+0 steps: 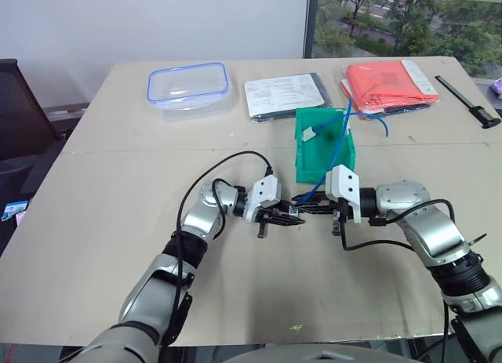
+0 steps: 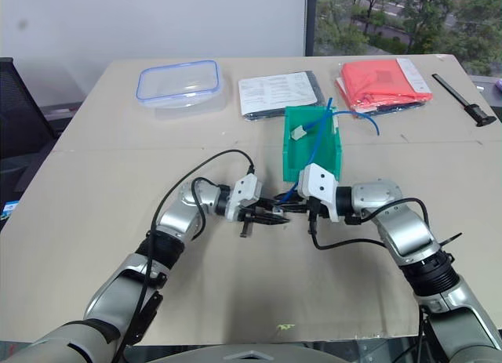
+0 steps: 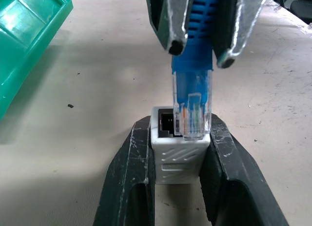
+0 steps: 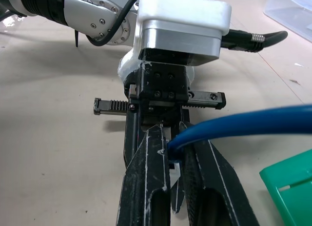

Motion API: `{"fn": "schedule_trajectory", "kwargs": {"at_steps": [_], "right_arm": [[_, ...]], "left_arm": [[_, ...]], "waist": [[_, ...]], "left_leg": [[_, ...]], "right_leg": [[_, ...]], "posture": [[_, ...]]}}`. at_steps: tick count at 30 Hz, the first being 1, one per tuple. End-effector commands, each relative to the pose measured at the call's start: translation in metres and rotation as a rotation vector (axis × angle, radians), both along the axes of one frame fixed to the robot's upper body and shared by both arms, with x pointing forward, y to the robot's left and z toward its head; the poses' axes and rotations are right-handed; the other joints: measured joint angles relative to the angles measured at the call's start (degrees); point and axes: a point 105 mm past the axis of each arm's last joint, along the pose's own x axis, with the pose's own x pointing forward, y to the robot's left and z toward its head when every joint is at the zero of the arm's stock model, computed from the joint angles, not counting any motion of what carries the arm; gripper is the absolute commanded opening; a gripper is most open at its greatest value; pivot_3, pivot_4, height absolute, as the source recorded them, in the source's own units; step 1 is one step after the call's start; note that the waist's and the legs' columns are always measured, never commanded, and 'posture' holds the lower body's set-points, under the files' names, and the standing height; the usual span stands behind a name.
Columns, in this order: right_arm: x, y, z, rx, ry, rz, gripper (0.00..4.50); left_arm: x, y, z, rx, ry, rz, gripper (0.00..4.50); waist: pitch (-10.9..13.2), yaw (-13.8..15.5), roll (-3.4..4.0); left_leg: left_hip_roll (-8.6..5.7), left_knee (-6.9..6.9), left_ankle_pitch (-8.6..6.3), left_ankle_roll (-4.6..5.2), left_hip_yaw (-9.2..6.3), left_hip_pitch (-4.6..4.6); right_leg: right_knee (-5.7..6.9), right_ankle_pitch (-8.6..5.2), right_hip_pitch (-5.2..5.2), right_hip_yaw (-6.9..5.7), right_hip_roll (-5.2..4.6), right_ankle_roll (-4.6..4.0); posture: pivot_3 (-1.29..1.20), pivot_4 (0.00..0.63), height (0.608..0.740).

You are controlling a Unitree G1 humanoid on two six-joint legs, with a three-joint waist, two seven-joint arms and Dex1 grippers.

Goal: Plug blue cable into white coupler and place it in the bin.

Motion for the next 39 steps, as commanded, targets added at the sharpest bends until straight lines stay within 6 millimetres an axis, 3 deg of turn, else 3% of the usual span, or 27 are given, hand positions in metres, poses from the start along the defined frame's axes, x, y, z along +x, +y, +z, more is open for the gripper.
{"fn": "schedule_trajectory", "kwargs": {"at_steps": [1,20,28,33,39], "right_arm": [[0.002,-0.005,0.000,-0.015,-0.006,-0.022,0.00],[0.005,-0.011,0.002,-0.034,-0.007,-0.029,0.00],[0.003,0.009,0.002,-0.025,-0.011,-0.010,0.00],[0.002,0.009,-0.014,-0.044,0.030,-0.018,0.00],[-0.007,-0.003,-0.063,-0.141,0.179,-0.038,0.00]], "left_arm": [[-0.003,0.001,-0.005,0.007,0.019,0.000,0.59],[-0.005,0.000,-0.008,0.008,0.025,-0.001,0.59],[-0.004,-0.002,-0.007,0.006,0.019,-0.002,0.59],[-0.004,-0.003,-0.006,0.003,0.018,0.002,0.59],[-0.004,-0.003,-0.006,-0.002,0.019,0.007,0.59]], "waist": [[0.00,0.00,0.00],[-0.01,0.00,0.00],[-0.02,0.00,-0.01],[-0.06,-0.01,-0.05],[-0.38,-0.01,-0.14]], "left_leg": [[0.00,0.00,0.00,0.00,0.00,0.00],[0.00,0.00,0.00,0.00,0.01,0.00],[0.00,0.00,0.00,0.00,0.01,0.01],[0.00,0.00,0.00,0.00,0.01,0.02],[0.00,0.00,0.00,0.00,0.01,0.11]], "right_leg": [[0.00,0.00,0.00,0.00,0.00,0.00],[0.00,0.00,0.00,0.01,0.00,0.00],[0.01,0.00,0.00,0.01,0.00,0.00],[0.02,0.00,0.00,0.02,0.00,0.00],[0.02,0.00,0.03,0.02,0.00,0.00]], "posture": [[0.00,0.150,0.740],[0.00,0.150,0.740],[0.00,0.150,0.740],[0.00,0.150,0.740],[0.00,0.150,0.740]]}}
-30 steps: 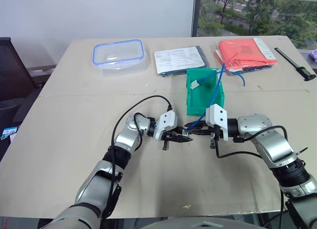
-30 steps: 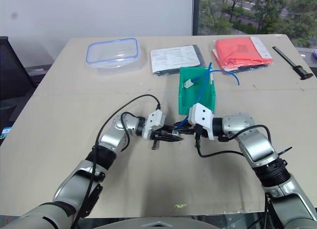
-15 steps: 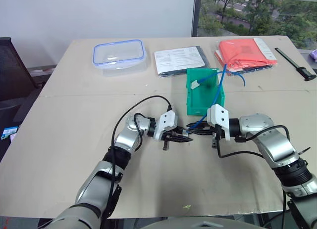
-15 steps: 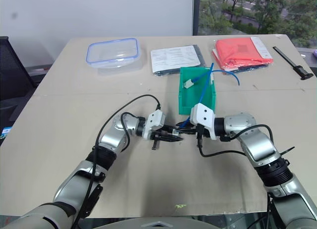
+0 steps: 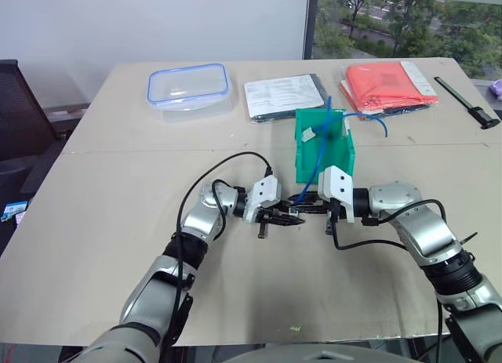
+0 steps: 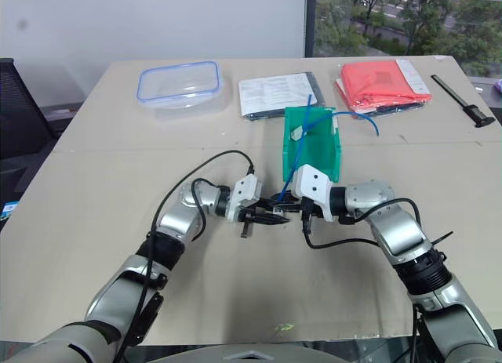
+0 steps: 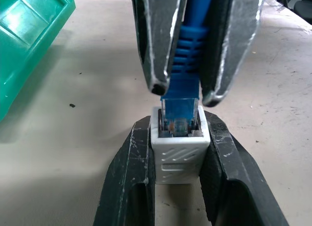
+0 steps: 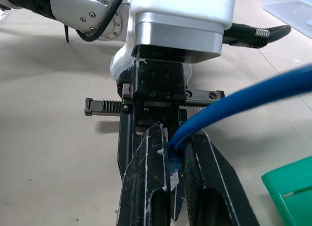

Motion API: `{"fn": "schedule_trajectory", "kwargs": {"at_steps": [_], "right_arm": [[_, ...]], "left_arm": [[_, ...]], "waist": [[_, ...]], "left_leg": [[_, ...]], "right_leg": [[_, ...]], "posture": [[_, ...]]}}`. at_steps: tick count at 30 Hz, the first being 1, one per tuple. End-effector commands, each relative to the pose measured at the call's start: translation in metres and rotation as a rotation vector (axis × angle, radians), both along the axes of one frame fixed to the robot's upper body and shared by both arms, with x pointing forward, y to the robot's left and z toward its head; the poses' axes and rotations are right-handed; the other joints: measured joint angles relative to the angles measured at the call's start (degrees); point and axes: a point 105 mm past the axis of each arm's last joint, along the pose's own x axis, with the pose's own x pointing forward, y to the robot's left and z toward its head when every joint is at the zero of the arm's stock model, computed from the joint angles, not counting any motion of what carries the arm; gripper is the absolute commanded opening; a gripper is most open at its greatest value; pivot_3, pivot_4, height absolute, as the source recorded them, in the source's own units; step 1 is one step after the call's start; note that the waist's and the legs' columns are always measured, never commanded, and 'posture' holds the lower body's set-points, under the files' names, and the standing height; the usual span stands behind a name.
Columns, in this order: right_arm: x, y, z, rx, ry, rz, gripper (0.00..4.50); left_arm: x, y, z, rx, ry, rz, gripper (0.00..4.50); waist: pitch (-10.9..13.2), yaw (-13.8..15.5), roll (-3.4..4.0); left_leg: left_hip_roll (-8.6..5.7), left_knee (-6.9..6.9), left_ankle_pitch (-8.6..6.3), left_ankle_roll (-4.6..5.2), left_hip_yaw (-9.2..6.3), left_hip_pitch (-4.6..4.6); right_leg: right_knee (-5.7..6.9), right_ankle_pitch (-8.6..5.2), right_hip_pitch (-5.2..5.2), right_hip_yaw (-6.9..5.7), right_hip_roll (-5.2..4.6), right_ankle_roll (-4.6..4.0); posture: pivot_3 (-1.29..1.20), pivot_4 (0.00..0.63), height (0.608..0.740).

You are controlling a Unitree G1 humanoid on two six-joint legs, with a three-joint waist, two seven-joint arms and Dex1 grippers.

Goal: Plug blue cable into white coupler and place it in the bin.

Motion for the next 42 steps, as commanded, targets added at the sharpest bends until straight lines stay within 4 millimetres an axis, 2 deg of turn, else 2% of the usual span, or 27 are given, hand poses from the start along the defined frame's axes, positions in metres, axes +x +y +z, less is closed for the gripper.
{"fn": "schedule_trajectory", "kwargs": {"at_steps": [1,2,4,9,15,18,24,27,29,31,34,37,42], "right_arm": [[-0.013,-0.014,-0.063,-0.151,0.204,-0.028,0.00],[-0.018,-0.017,-0.074,-0.179,0.242,-0.021,0.00],[-0.016,-0.019,-0.082,-0.138,0.316,-0.079,0.00],[-0.017,-0.020,-0.086,-0.137,0.338,-0.073,0.00],[-0.024,-0.020,-0.091,-0.146,0.447,-0.043,0.00],[-0.016,-0.012,-0.088,-0.118,0.315,0.011,0.00],[-0.013,-0.014,-0.112,-0.228,0.143,0.103,0.00],[-0.014,-0.017,-0.123,-0.264,0.127,0.121,0.00],[-0.020,-0.021,-0.133,-0.302,0.147,0.153,0.00],[-0.025,-0.022,-0.137,-0.299,0.180,0.162,0.00],[-0.027,-0.012,-0.127,-0.174,0.278,0.122,0.00],[-0.027,-0.004,-0.104,-0.047,0.366,0.113,0.00],[-0.025,0.000,-0.084,-0.005,0.369,0.126,0.00]], "left_arm": [[-0.004,-0.002,-0.004,0.003,0.017,-0.006,0.59],[-0.004,-0.002,-0.004,0.002,0.017,-0.006,0.59],[-0.004,-0.002,-0.003,0.002,0.017,-0.006,0.59],[-0.004,-0.002,-0.003,0.003,0.022,-0.006,0.59],[-0.003,-0.004,-0.002,-0.004,0.027,-0.006,0.59],[-0.003,-0.003,-0.002,-0.007,0.033,-0.001,0.59],[-0.004,-0.001,-0.002,-0.002,0.039,0.003,0.59],[-0.005,0.002,-0.002,0.002,0.042,0.005,0.59],[-0.006,0.003,-0.003,0.005,0.044,0.006,0.59],[-0.006,0.003,-0.003,0.009,0.044,0.006,0.59],[-0.005,0.004,-0.002,0.011,0.044,0.005,0.59],[-0.004,0.004,-0.002,0.014,0.041,0.006,0.59],[-0.004,0.005,-0.002,0.016,0.072,0.013,0.59]], "waist": [[-0.33,0.01,-0.04],[-0.44,0.01,-0.08],[-0.84,0.00,-0.24],[-1.42,-0.03,-0.25],[-1.69,-0.03,-0.15],[-1.86,-0.02,-0.19],[-2.04,-0.38,-0.22],[-2.12,-0.67,-0.24],[-2.15,-1.04,-0.21],[-2.31,-1.22,-0.19],[-2.51,-1.26,-0.16],[-2.53,-1.23,-0.13],[-2.52,-0.97,-0.11]], "left_leg": [[0.00,0.00,0.00,0.00,0.02,0.01],[0.00,0.00,0.00,0.00,0.02,0.03],[0.00,-0.01,-0.01,0.01,0.01,0.05],[0.02,-0.08,-0.02,0.02,0.03,0.18],[0.02,-0.10,-0.02,0.03,0.01,0.18],[0.02,-0.11,-0.03,0.04,0.00,0.18],[0.04,-0.13,-0.09,0.15,0.01,0.33],[0.07,-0.23,-0.16,0.26,-0.02,0.71],[0.07,-0.46,-0.19,0.29,-0.03,1.40],[0.08,-0.49,-0.21,0.29,-0.15,1.49],[0.08,-0.49,-0.21,0.29,-0.17,1.51],[0.08,-0.51,-0.21,0.28,-0.19,1.49],[0.03,-0.58,-0.26,0.31,-0.19,1.26]], "right_leg": [[0.00,0.00,0.01,0.01,0.00,0.00],[0.00,0.00,0.02,0.01,0.00,0.00],[0.00,0.00,0.04,0.01,0.01,0.00],[-0.02,0.00,0.13,0.07,0.03,0.00],[-0.04,0.00,0.12,0.07,0.04,0.00],[-0.06,-0.01,0.12,0.07,0.04,0.00],[0.00,0.00,0.13,0.10,0.19,-0.01],[0.02,0.00,0.36,0.23,0.34,-0.02],[-0.05,-0.01,0.88,0.46,0.43,-0.04],[-0.10,-0.01,0.93,0.71,0.54,-0.04],[-0.10,0.00,0.93,0.80,0.57,-0.05],[-0.14,0.01,0.91,0.83,0.56,-0.07],[-0.26,0.01,0.71,0.84,0.44,-0.08]], "posture": [[0.00,0.150,0.740],[0.00,0.150,0.740],[0.00,0.150,0.740],[0.00,0.150,0.740],[0.00,0.150,0.740],[0.00,0.150,0.740],[0.00,0.150,0.740],[0.00,0.150,0.740],[0.00,0.150,0.740],[0.00,0.150,0.740],[0.00,0.150,0.740],[0.00,0.150,0.740],[0.00,0.150,0.740]]}}
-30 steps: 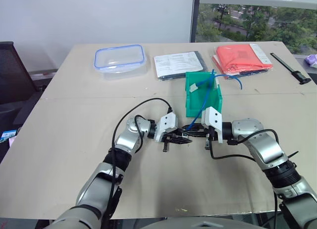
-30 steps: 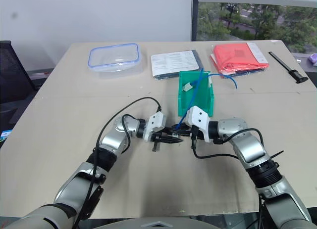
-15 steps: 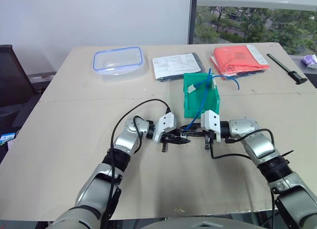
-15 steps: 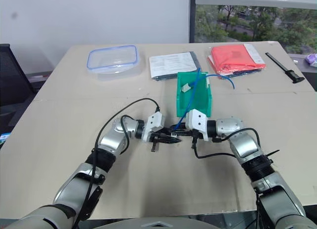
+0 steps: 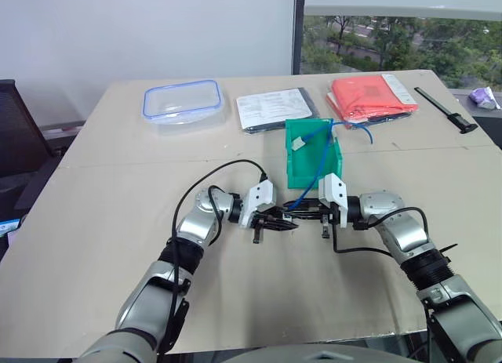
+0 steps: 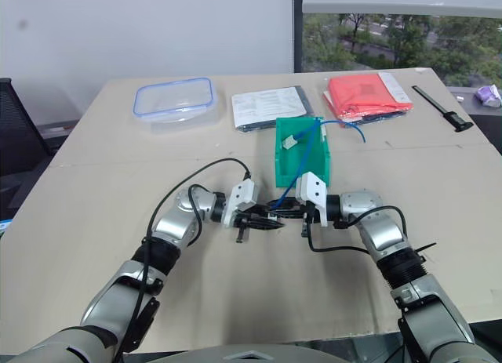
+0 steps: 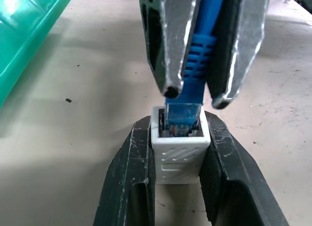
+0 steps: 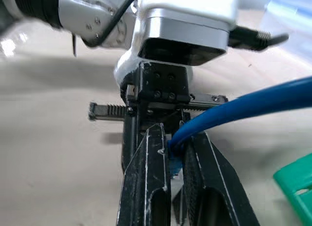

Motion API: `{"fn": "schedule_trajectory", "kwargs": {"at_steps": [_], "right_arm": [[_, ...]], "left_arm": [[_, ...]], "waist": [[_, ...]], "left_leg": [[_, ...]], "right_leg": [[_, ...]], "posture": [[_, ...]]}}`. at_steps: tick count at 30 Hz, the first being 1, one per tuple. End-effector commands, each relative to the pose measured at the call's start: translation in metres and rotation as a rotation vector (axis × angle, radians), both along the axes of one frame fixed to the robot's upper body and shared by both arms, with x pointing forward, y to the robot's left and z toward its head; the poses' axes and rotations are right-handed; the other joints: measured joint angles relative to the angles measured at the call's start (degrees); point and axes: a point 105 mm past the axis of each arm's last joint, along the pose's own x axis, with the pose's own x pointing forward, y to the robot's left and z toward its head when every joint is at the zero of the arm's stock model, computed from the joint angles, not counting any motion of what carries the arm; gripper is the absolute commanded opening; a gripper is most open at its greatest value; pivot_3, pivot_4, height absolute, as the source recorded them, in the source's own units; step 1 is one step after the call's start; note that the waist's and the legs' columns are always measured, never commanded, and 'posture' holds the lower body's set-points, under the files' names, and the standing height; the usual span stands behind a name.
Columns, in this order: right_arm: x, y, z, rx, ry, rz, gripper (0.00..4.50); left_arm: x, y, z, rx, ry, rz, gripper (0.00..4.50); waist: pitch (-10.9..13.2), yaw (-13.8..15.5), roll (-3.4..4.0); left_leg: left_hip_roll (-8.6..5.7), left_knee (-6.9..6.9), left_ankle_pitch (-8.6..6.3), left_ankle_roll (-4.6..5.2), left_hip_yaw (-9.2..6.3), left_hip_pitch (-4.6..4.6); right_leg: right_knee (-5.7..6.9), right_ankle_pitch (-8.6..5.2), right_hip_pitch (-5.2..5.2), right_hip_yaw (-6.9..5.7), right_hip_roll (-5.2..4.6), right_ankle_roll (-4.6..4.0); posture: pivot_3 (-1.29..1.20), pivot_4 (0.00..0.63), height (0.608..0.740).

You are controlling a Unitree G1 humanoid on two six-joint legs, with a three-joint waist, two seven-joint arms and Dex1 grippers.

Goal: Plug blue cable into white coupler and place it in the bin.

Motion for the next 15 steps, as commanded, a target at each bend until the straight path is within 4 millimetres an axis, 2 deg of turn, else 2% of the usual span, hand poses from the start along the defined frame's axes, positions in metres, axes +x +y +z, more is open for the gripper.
{"fn": "schedule_trajectory", "kwargs": {"at_steps": [1,2,3,5,8,11,15], "right_arm": [[-0.030,-0.005,-0.052,-0.150,0.230,0.070,0.00],[-0.029,-0.004,-0.050,-0.149,0.227,0.069,0.00],[-0.028,-0.004,-0.048,-0.150,0.219,0.068,0.00],[-0.026,-0.005,-0.045,-0.149,0.209,0.068,0.00],[-0.024,-0.005,-0.036,-0.129,0.195,0.065,0.00],[-0.024,-0.005,-0.025,-0.106,0.170,0.068,0.00],[-0.023,-0.005,0.008,-0.036,0.125,0.062,0.00]], "left_arm": [[-0.002,-0.006,0.013,-0.034,-0.003,-0.032,1.09],[-0.002,-0.006,0.014,-0.033,0.000,-0.032,1.64],[-0.002,-0.006,0.014,-0.033,-0.008,-0.030,1.95],[-0.002,-0.005,0.015,-0.032,-0.026,-0.025,2.87],[-0.007,0.001,0.014,-0.030,-0.024,-0.017,4.41],[-0.015,0.011,0.012,-0.019,-0.020,-0.010,4.47],[-0.019,0.026,0.018,-0.019,-0.047,0.055,4.47]], "waist": [[0.00,0.12,0.00],[0.02,0.14,-0.01],[0.03,0.13,0.00],[0.04,0.08,0.01],[0.07,0.00,0.04],[0.14,-0.04,0.10],[0.31,0.02,0.19]], "left_leg": [[-0.01,-0.05,-0.01,0.01,0.00,-0.05],[-0.01,-0.11,-0.03,0.00,0.00,-0.06],[-0.01,-0.16,-0.05,0.00,-0.01,-0.08],[-0.01,-0.17,-0.06,-0.02,0.01,-0.15],[0.00,-0.18,-0.06,-0.02,0.01,-0.14],[0.01,-0.18,-0.06,-0.02,0.01,-0.14],[0.01,-0.19,-0.06,-0.02,0.00,-0.23]], "right_leg": [[-0.05,0.00,-0.04,0.00,-0.01,0.00],[-0.12,0.00,-0.05,0.00,-0.01,0.00],[-0.18,-0.01,-0.06,0.00,0.00,0.00],[-0.19,-0.01,-0.10,0.03,-0.01,0.01],[-0.17,-0.01,-0.14,0.05,-0.18,0.01],[-0.14,-0.01,-0.18,0.07,-0.20,0.00],[-0.13,-0.01,-0.27,0.09,-0.22,0.00]], "posture": [[0.00,0.150,0.740],[0.00,0.150,0.740],[0.00,0.150,0.740],[0.00,0.150,0.740],[0.00,0.150,0.740],[0.00,0.150,0.740],[0.00,0.150,0.740]]}}
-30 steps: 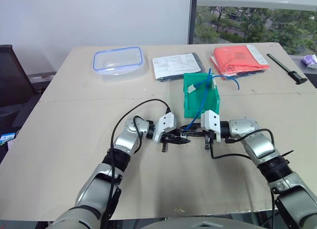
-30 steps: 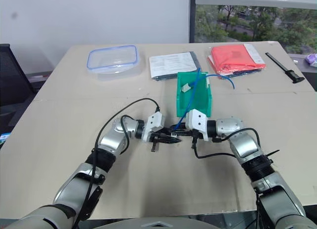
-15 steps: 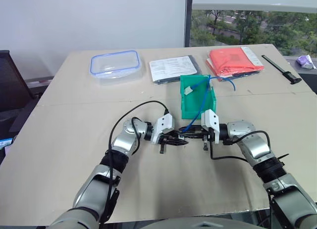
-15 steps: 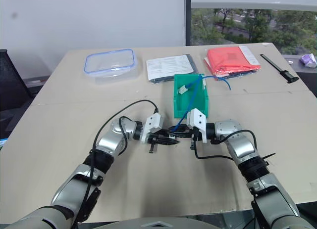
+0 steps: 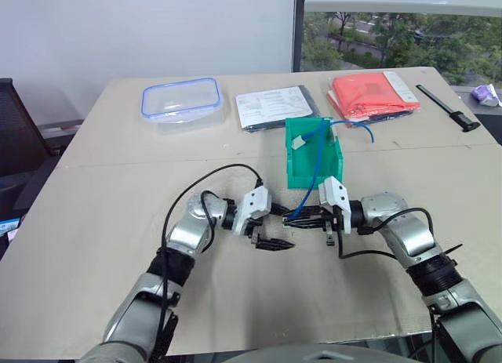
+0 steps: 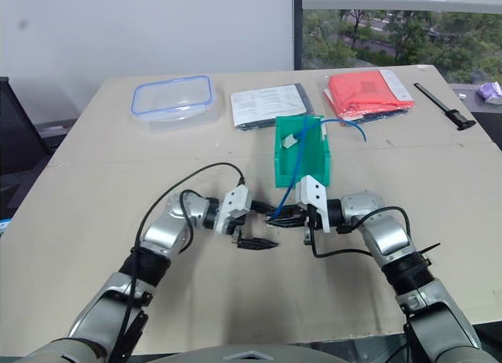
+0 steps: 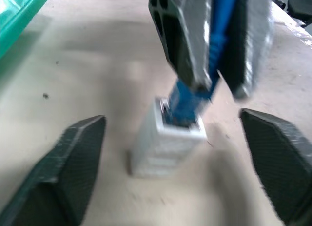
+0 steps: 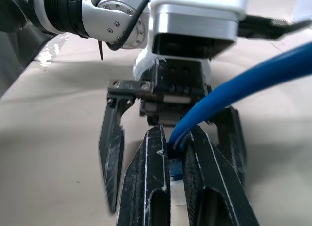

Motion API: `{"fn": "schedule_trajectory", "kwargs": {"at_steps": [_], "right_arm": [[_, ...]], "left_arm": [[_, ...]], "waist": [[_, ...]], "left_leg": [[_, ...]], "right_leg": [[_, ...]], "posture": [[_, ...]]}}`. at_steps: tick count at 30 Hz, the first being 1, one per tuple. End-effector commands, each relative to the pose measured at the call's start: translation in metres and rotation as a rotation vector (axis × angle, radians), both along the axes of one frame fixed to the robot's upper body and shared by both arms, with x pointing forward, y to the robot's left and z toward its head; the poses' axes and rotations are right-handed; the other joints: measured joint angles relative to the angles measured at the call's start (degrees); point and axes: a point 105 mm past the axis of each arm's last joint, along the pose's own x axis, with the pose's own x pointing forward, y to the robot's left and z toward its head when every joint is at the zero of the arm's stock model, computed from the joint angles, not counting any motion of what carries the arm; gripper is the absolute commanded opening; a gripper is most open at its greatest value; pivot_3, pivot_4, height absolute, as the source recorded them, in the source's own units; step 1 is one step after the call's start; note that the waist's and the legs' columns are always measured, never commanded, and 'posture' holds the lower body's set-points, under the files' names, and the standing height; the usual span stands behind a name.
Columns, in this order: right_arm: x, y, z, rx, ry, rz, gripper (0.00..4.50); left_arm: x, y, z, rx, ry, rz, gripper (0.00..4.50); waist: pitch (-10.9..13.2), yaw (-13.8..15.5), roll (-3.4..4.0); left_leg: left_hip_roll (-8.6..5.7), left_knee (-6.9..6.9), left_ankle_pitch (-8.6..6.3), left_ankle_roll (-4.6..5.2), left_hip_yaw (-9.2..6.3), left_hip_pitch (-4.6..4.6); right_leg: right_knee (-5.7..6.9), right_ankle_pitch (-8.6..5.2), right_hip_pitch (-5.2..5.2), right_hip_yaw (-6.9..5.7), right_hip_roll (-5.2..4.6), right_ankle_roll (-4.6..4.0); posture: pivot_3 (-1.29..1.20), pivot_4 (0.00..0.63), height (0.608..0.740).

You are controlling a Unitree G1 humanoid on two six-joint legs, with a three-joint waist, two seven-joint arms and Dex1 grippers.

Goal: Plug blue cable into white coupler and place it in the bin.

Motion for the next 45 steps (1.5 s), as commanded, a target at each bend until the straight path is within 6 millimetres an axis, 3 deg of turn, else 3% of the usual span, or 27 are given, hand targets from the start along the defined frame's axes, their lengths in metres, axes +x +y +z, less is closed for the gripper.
{"fn": "schedule_trajectory", "kwargs": {"at_steps": [1,5,8,11,16,22,26,31,33,35,39,42,45], "right_arm": [[-0.006,-0.006,0.010,-0.006,0.047,-0.002,0.00],[-0.004,-0.014,0.056,0.066,0.028,-0.023,0.00],[0.005,-0.022,0.088,0.120,0.027,-0.064,0.00],[0.040,-0.033,0.113,0.157,0.030,-0.239,0.00],[0.086,-0.049,0.134,0.167,0.064,-0.401,0.00],[0.130,-0.051,0.130,0.098,0.127,-0.514,0.00],[0.150,-0.058,0.131,0.063,0.086,-0.588,1.50],[0.162,-0.076,0.142,0.077,0.018,-0.696,4.06],[0.158,-0.087,0.137,0.044,-0.003,-0.713,4.43],[0.150,-0.102,0.129,0.016,-0.005,-0.730,4.43],[0.113,-0.132,0.106,-0.040,0.050,-0.711,4.43],[0.083,-0.150,0.091,-0.043,-0.027,-0.682,4.43],[0.047,-0.150,0.074,-0.041,-0.042,-0.581,4.43]], "left_arm": [[0.001,0.011,0.020,-0.040,-0.054,0.073,4.47],[-0.002,0.022,0.042,-0.079,-0.093,0.182,4.47],[-0.004,0.025,0.066,-0.120,-0.112,0.273,4.47],[-0.004,0.025,0.089,-0.149,-0.141,0.378,4.47],[0.001,0.023,0.122,-0.195,-0.197,0.511,4.47],[0.013,0.021,0.142,-0.185,-0.257,0.584,4.47],[0.018,0.020,0.148,-0.180,-0.275,0.610,4.50],[0.018,0.020,0.149,-0.191,-0.269,0.621,4.50],[0.018,0.020,0.146,-0.193,-0.258,0.627,4.50],[0.016,0.022,0.140,-0.188,-0.250,0.639,4.50],[0.004,0.031,0.114,-0.130,-0.210,0.681,4.50],[-0.007,0.045,0.084,-0.072,-0.180,0.747,4.50],[-0.020,0.052,0.067,-0.085,-0.165,0.790,4.50]], "waist": [[0.23,0.03,0.05],[0.81,0.17,0.11],[1.27,0.19,0.15],[1.33,0.51,0.10],[1.40,1.19,0.06],[1.62,1.04,0.00],[1.65,0.86,-0.01],[1.70,0.86,-0.01],[1.70,0.91,0.00],[1.69,1.21,-0.01],[1.69,1.25,-0.01],[1.75,1.07,0.09],[1.77,1.12,0.07]], "left_leg": [[-0.01,0.01,0.00,0.00,0.01,-0.11],[-0.01,0.31,0.18,-0.29,-0.06,-1.11],[-0.03,0.44,0.18,-0.29,-0.05,-1.37],[-0.03,0.54,0.18,-0.30,-0.05,-1.66],[-0.04,0.49,0.19,-0.31,-0.03,-1.67],[-0.07,0.51,0.21,-0.33,0.04,-1.80],[-0.07,0.49,0.22,-0.34,0.09,-1.81],[-0.07,0.49,0.22,-0.34,0.10,-1.88],[-0.07,0.51,0.23,-0.35,0.09,-1.88],[-0.07,0.53,0.23,-0.36,0.08,-1.88],[-0.10,0.50,0.22,-0.35,0.02,-1.95],[-0.09,0.48,0.22,-0.34,0.09,-1.93],[-0.02,0.40,0.21,-0.34,0.10,-1.78]], "right_leg": [[0.02,0.00,-0.11,0.01,-0.02,0.00],[0.23,0.02,-0.98,-0.03,-0.02,-0.01],[0.23,0.04,-1.16,-0.03,-0.07,-0.01],[0.23,0.12,-1.40,-0.04,-0.06,-0.03],[0.22,0.12,-1.44,-0.06,-0.06,-0.04],[0.20,0.15,-1.55,-0.04,-0.07,-0.07],[0.20,0.15,-1.59,-0.03,-0.07,-0.07],[0.18,0.15,-1.64,-0.03,-0.07,-0.07],[0.20,0.15,-1.64,-0.03,-0.07,-0.07],[0.20,0.15,-1.63,-0.04,-0.07,-0.07],[0.13,0.15,-1.62,0.02,-0.09,-0.06],[0.17,0.15,-1.64,0.09,-0.09,-0.06],[0.12,0.14,-1.54,0.11,-0.04,-0.06]], "posture": [[0.00,0.150,0.740],[0.00,0.150,0.740],[0.00,0.150,0.740],[0.00,0.150,0.740],[0.00,0.150,0.740],[0.00,0.150,0.740],[0.00,0.150,0.740],[0.00,0.150,0.740],[0.00,0.150,0.740],[0.00,0.150,0.740],[0.00,0.150,0.740],[0.00,0.150,0.740],[0.00,0.150,0.740]]}}
